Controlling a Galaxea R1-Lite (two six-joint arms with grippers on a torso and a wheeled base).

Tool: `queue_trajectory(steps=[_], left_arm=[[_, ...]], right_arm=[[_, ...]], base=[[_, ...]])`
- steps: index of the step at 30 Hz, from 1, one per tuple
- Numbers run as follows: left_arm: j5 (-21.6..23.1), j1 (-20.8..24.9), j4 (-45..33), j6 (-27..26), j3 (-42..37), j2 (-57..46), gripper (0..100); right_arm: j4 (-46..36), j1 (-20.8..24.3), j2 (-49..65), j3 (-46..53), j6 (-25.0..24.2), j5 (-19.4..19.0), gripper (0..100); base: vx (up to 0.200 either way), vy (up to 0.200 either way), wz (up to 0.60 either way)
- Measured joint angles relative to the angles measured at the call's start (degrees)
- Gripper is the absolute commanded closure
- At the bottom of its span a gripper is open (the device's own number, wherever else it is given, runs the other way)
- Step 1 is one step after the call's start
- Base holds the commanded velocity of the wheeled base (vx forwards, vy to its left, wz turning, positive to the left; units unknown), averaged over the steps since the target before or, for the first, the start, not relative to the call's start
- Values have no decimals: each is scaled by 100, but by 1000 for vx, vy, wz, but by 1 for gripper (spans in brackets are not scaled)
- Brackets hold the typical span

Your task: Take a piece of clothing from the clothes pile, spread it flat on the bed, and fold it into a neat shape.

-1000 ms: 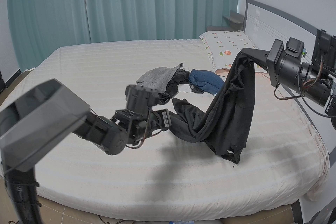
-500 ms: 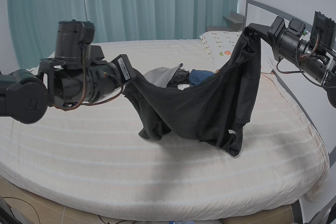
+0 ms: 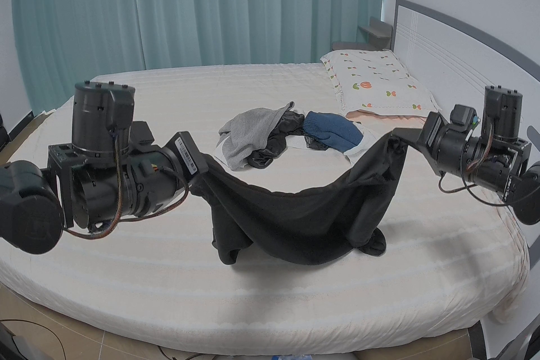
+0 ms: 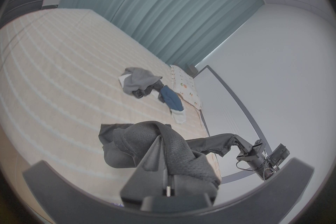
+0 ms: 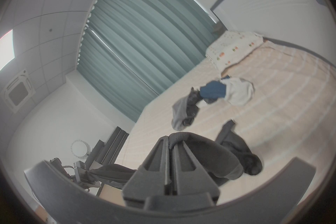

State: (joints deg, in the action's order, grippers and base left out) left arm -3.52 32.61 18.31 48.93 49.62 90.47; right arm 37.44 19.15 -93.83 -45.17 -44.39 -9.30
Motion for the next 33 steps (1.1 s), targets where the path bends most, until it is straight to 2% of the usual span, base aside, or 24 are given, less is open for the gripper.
queue_trajectory(steps=[3, 6, 12, 17, 27, 30, 33], left_arm=[[82, 24, 139, 83, -223, -22, 100], [251, 32, 304, 224, -439, -26, 100], [658, -205, 473, 536, -677, 13, 100], [755, -321, 482, 644, -822, 20, 100], [552, -301, 475, 624, -965, 18, 100], [222, -273, 438, 628, -968, 18, 100], [118, -229, 422, 639, -955, 18, 100]], right_arm=[[55, 22, 0, 182, -380, 0, 100], [208, 27, -5, 330, -529, 5, 100], [452, 94, -51, 675, -602, -6, 100], [484, 206, -127, 780, -597, 0, 100], [490, 206, -182, 823, -584, 241, 100], [488, 226, -178, 831, -569, 405, 100], [484, 282, -140, 859, -538, 684, 100]], base=[[0, 0, 0], [-200, 0, 0], [-200, 0, 0], [0, 0, 0], [0, 0, 0], [0, 200, 0], [0, 200, 0]])
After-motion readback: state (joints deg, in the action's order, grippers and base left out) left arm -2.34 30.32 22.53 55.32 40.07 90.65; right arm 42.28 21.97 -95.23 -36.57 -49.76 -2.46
